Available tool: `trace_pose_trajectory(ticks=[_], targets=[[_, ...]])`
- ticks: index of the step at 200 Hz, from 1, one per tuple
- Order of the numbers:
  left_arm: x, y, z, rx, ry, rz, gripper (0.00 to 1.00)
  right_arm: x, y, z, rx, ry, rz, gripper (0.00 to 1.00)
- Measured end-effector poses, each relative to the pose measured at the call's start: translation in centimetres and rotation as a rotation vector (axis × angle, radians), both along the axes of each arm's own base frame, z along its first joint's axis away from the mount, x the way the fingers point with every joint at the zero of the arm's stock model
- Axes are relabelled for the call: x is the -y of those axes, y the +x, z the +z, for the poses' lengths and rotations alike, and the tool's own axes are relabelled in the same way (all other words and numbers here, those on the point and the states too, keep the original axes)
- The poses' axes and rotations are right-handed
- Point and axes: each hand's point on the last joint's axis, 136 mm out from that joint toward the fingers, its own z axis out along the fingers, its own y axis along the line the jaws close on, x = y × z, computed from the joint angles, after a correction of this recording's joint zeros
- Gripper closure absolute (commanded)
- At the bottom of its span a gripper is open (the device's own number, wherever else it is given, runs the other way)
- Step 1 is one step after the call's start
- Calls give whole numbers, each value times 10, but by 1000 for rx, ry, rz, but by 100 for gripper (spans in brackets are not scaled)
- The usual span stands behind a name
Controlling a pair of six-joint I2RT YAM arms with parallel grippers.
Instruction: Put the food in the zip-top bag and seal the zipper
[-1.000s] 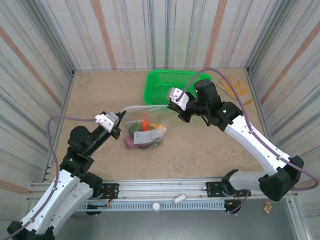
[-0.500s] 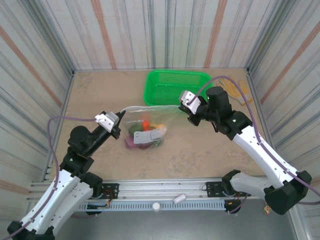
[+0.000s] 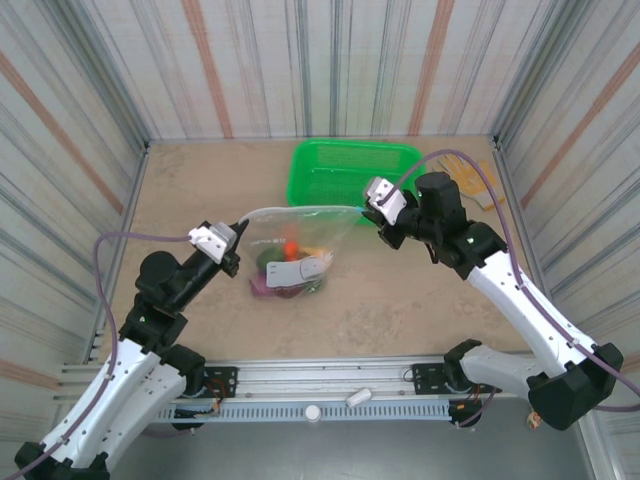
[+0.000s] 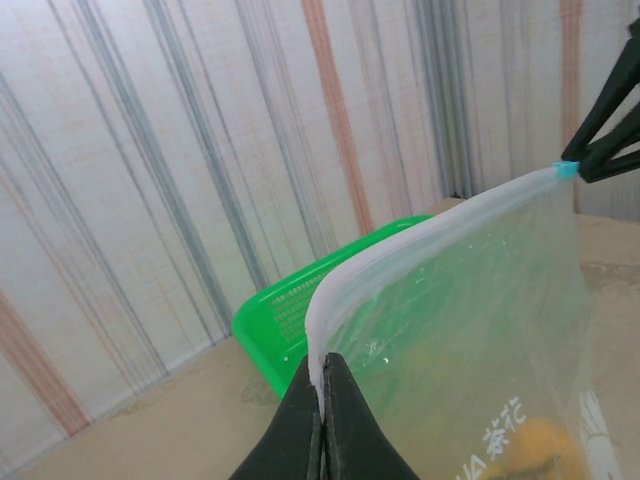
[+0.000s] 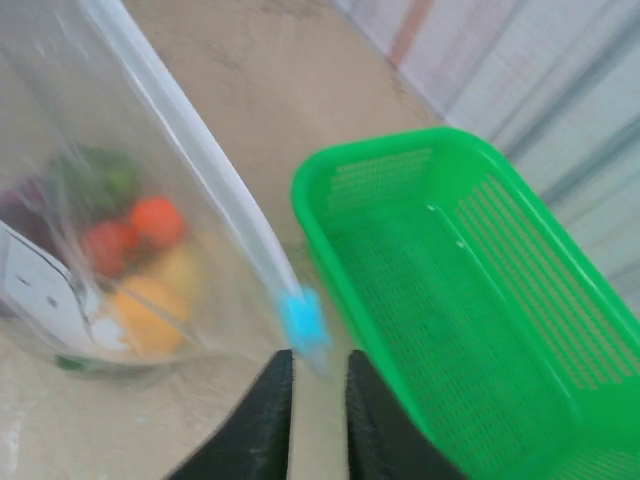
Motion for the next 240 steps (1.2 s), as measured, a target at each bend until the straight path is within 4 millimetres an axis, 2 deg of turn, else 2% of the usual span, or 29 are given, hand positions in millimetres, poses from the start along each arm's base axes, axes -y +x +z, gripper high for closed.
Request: trace_pose_trajectory(ticks=[15, 36, 60, 83, 102, 129, 144, 157, 173, 187, 192, 199, 225, 240], targets=[[1, 0, 1, 3, -2, -5, 100, 4, 2, 3, -11, 2, -19, 62], [6, -3, 0, 4, 0, -42, 100, -15, -9, 22, 19, 17, 53, 48], [14, -6, 1, 9, 0, -92, 100, -43, -23, 55, 60, 51, 170, 47], [18, -8, 1, 10, 1, -118, 100, -63, -19, 79, 70, 70, 242, 44], [19, -9, 1, 11, 1, -128, 100, -83, -15, 74, 27, 53, 302, 44], [20, -9, 2, 12, 1, -130, 100, -107, -11, 42, -83, 10, 375, 45], [20, -10, 2, 12, 1, -130, 100, -115, -13, 23, -150, -7, 404, 50], [20, -9, 2, 12, 1, -130, 100, -119, -17, 12, -191, -17, 426, 59], [19, -9, 2, 12, 1, -127, 100, -123, -23, 5, -217, -30, 454, 77], [18, -9, 3, 15, -1, -117, 100, -128, -28, 6, -229, -27, 480, 99], [17, -8, 3, 17, -2, -110, 100, -130, -30, 9, -225, -24, 492, 100], [14, -7, 4, 19, -4, -94, 92, -132, -33, 12, -232, -15, 501, 100], [0, 2, 9, 22, -32, 5, 47, -141, -37, 30, -258, 33, 480, 100], [-15, 8, 13, 20, -65, 99, 37, -149, -33, 45, -302, 79, 416, 100]])
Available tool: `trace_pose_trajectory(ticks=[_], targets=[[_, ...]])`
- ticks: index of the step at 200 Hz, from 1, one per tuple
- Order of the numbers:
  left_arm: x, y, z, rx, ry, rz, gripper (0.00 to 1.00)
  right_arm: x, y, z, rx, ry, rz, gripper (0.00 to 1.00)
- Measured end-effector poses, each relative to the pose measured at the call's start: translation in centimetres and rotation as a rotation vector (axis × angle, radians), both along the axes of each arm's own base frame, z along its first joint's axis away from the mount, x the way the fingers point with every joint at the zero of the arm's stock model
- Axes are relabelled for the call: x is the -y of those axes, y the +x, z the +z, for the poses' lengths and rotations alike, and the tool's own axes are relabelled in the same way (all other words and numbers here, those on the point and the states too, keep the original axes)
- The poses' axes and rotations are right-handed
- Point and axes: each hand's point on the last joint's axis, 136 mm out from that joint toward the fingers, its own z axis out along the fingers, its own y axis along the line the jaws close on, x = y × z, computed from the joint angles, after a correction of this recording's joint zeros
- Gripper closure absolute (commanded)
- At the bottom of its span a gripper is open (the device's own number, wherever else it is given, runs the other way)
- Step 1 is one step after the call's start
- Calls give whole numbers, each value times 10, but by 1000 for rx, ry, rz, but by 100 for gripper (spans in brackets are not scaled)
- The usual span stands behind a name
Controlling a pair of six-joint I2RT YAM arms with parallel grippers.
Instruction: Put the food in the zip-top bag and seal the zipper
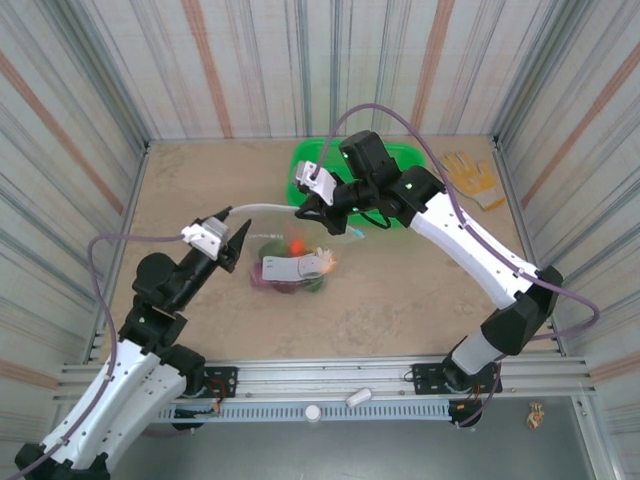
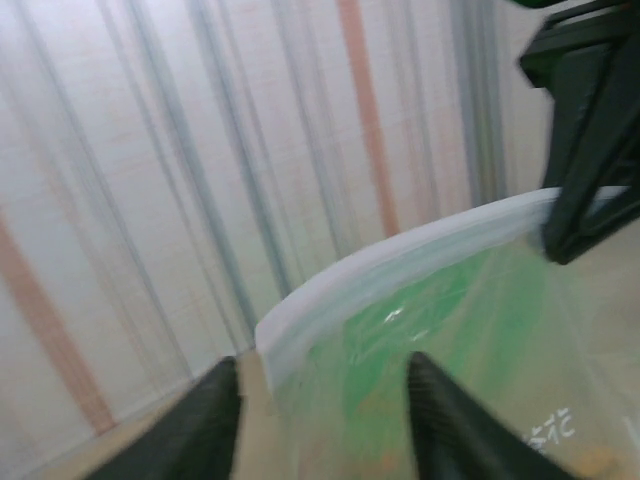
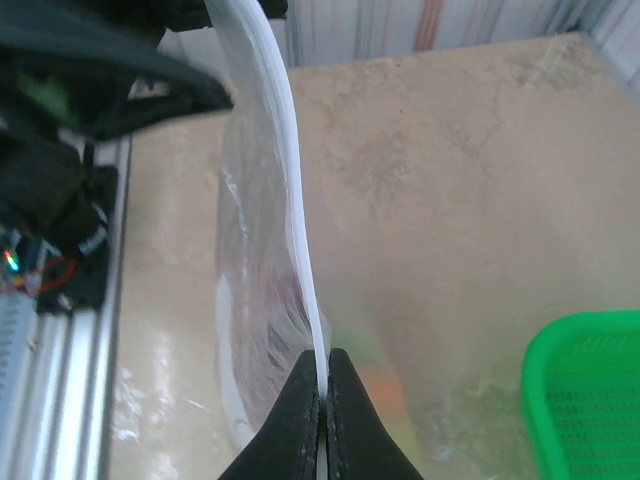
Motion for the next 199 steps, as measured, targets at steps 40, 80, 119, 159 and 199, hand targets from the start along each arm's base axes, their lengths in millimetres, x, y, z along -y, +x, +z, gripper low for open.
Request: trace_pose_trajectory(ticks=[40, 80, 119, 159, 199], targets=[[-57, 15, 7, -1, -75, 334, 25, -30, 19, 48, -139, 131, -168, 100], [-103, 3, 16, 52, -151, 556, 17, -53, 19, 53, -367, 210, -383, 100], [-117, -6, 26, 88, -210, 610, 16, -12, 60, 9, -680, 286, -765, 100], [-112, -3, 21, 53, -240, 576, 15, 82, 41, -123, -905, 203, -1141, 100], [-102, 3, 15, -1, -242, 536, 15, 158, -6, -207, -890, 120, -1336, 95]])
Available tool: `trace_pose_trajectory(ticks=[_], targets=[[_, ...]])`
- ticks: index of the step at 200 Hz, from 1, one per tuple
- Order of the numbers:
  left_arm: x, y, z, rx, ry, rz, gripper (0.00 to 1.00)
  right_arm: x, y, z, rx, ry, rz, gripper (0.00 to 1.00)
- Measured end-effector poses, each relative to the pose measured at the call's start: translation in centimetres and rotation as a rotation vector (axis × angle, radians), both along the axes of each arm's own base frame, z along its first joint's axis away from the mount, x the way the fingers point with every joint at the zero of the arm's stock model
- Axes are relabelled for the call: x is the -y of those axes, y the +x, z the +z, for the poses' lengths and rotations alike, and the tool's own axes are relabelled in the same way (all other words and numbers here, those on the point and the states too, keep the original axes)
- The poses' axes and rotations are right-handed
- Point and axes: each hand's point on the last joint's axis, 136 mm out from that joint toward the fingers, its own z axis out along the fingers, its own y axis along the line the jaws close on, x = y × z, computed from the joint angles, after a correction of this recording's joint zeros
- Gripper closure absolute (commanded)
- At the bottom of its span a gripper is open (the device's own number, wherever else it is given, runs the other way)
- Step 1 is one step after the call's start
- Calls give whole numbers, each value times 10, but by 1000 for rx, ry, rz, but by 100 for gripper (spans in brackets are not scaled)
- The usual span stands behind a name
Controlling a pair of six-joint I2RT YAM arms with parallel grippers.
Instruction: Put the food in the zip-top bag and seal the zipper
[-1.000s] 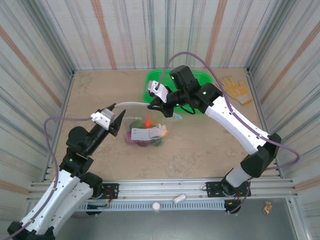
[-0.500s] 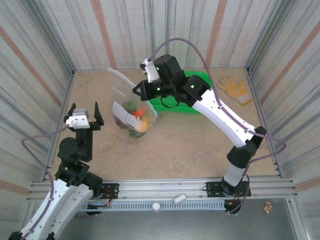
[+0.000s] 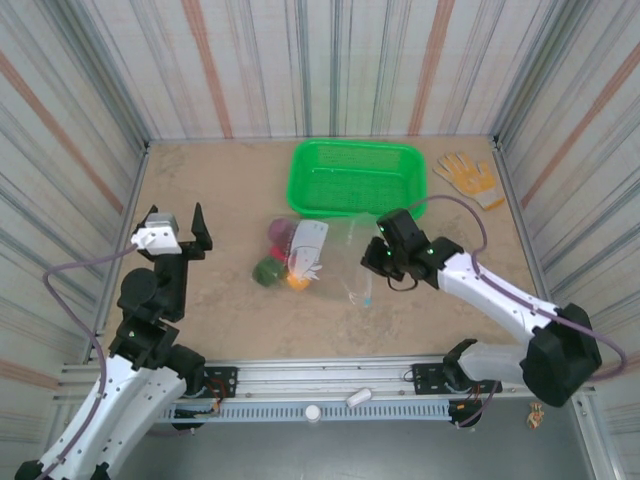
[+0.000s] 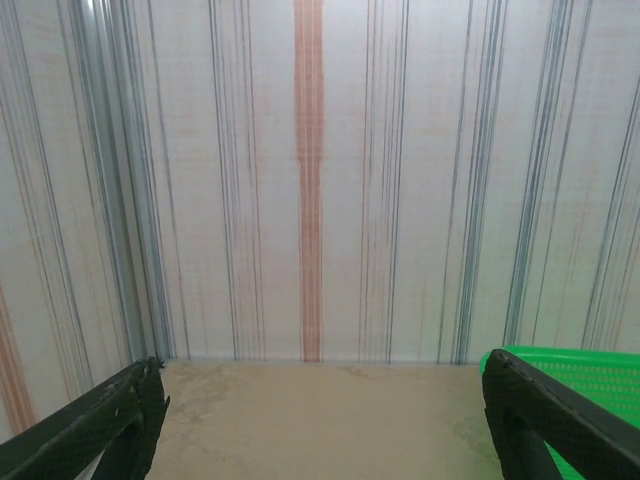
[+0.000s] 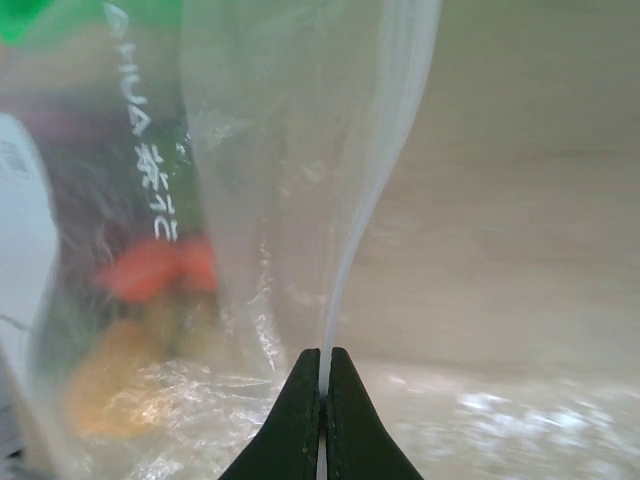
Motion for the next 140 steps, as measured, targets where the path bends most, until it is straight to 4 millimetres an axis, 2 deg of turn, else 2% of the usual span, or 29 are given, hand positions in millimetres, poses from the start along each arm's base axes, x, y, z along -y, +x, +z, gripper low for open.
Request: trace_pose_trajectory(ticks=[23, 42, 51, 56, 62, 63, 69, 73, 81, 98, 119, 122, 125, 127, 140], targets=[[8, 4, -5, -25, 4, -36, 14, 38, -5, -21, 7, -47, -91, 90], [17, 9, -10, -51, 14, -75, 7, 61, -2, -38, -4, -87, -149, 82], [22, 12, -14, -67, 16, -95, 4, 71, -2, -45, -16, -106, -169, 73], [25, 14, -16, -78, 20, -107, 3, 76, -2, -47, -18, -119, -183, 65], [29, 17, -20, -94, 25, -121, 2, 81, -1, -48, -18, -134, -191, 59], [29, 17, -20, -97, 26, -122, 1, 81, -1, -49, -18, -136, -190, 56], [33, 19, -24, -116, 29, -137, 1, 84, 0, -48, -12, -149, -192, 52], [35, 21, -26, -129, 33, -144, 1, 86, 1, -47, -7, -164, -182, 46], [39, 24, -30, -153, 34, -161, 1, 88, 2, -43, 5, -182, -174, 45], [46, 33, -36, -212, 24, -173, 1, 92, 13, -18, 84, -221, -163, 37], [50, 44, -35, -281, -10, -166, 1, 97, 28, 40, 281, -234, -150, 24], [51, 45, -33, -286, -17, -164, 1, 98, 30, 50, 314, -232, -151, 19], [51, 48, -33, -296, -22, -161, 1, 98, 31, 59, 346, -231, -145, 5], [52, 49, -32, -301, -24, -159, 1, 98, 32, 66, 372, -233, -140, 1], [53, 58, -32, -344, -44, -134, 1, 99, 36, 102, 502, -243, -111, 1]])
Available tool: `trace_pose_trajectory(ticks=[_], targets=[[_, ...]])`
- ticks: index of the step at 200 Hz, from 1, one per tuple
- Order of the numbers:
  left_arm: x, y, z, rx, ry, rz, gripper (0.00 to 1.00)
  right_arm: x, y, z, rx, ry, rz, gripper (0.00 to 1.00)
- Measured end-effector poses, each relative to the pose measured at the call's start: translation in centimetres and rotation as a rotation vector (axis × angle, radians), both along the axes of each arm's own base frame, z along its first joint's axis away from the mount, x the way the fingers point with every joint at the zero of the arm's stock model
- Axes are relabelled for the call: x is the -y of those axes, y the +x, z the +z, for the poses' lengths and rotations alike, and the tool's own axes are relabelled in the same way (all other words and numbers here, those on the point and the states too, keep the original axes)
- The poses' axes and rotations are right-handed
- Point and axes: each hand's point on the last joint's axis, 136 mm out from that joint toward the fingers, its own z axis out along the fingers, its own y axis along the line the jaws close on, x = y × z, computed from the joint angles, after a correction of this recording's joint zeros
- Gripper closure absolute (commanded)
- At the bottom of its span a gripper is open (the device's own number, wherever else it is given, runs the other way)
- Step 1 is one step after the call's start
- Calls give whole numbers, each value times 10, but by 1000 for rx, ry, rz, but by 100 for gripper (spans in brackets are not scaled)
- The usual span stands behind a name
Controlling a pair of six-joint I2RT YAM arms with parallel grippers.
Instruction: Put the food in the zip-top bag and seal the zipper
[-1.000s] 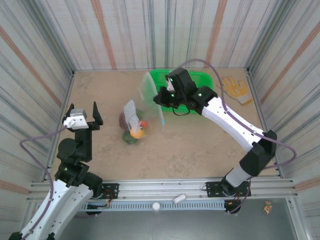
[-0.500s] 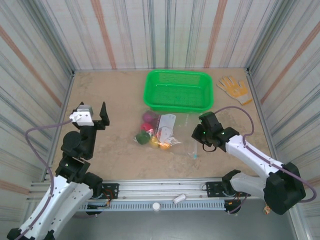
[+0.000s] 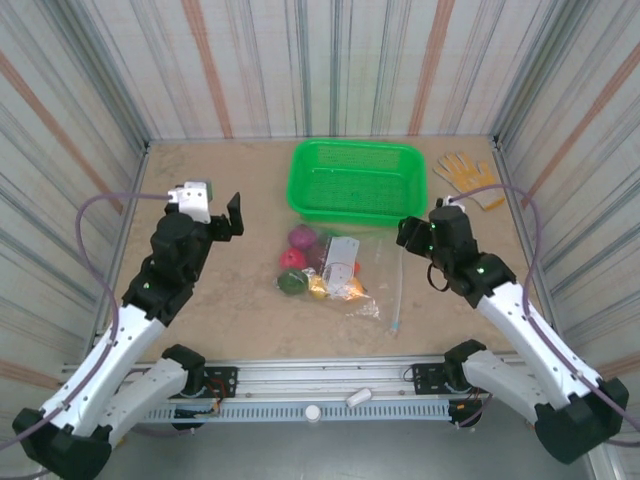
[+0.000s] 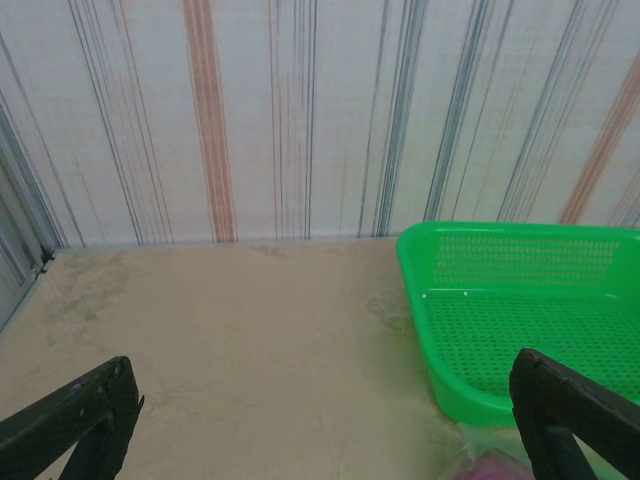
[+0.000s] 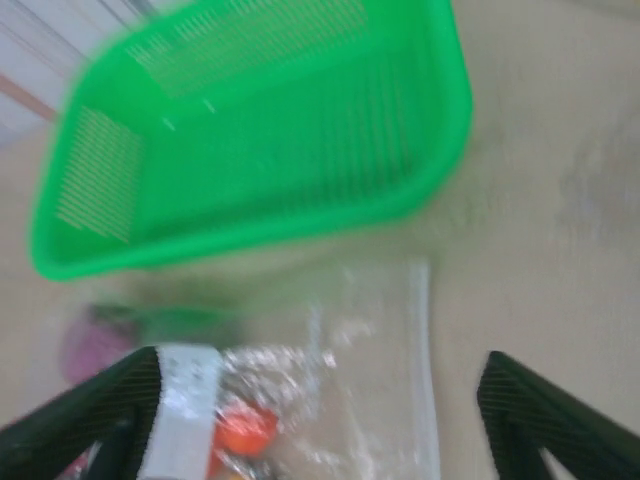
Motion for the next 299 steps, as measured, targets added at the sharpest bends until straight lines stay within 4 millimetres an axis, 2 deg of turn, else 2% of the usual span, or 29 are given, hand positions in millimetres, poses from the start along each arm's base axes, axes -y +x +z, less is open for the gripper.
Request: trace_pose_trajectory(ticks=[9, 24, 40, 56, 75, 95, 115, 127, 142, 157, 174, 197, 213, 231, 268, 282, 299], targets=[[-2, 7, -2, -36, -7, 33, 1, 0, 2, 21, 75, -18, 25, 1], [-3, 18, -7, -76, 8, 70, 1, 0, 6, 40, 161, -60, 53, 1], [1, 27, -17, -88, 56, 42, 1, -1, 13, 50, 245, -121, 84, 1], [4, 34, -32, -68, 101, -4, 1, -3, 19, 47, 295, -197, 121, 1], [-2, 41, -55, -43, 133, -45, 1, -5, 31, 36, 301, -285, 152, 1], [-28, 51, -84, -57, 151, -18, 1, -6, 46, 23, 302, -359, 170, 1], [-48, 53, -114, -78, 171, -4, 1, -1, 52, 5, 341, -417, 176, 1], [-55, 51, -135, -100, 166, -2, 1, 10, 54, -12, 341, -431, 154, 1], [-62, 49, -164, -156, 161, -4, 1, 35, 63, -35, 285, -447, 90, 1], [-66, 48, -183, -200, 166, 1, 1, 59, 74, -52, 237, -451, 22, 1], [-71, 50, -196, -204, 160, 17, 1, 84, 79, -72, 186, -441, -45, 1], [-85, 52, -215, -219, 128, 62, 1, 109, 75, -106, 127, -431, -110, 1], [-90, 56, -221, -215, 107, 71, 1, 118, 69, -131, 124, -412, -116, 1], [-85, 62, -228, -213, 92, 38, 1, 119, 63, -156, 104, -381, -84, 1], [-78, 69, -250, -253, 83, 0, 1, 106, 81, -166, 176, -328, 13, 1], [-73, 78, -242, -237, 92, -7, 1, 101, 84, -171, 160, -314, 45, 1], [-67, 86, -231, -210, 99, -20, 1, 104, 97, -160, 182, -305, 34, 1]])
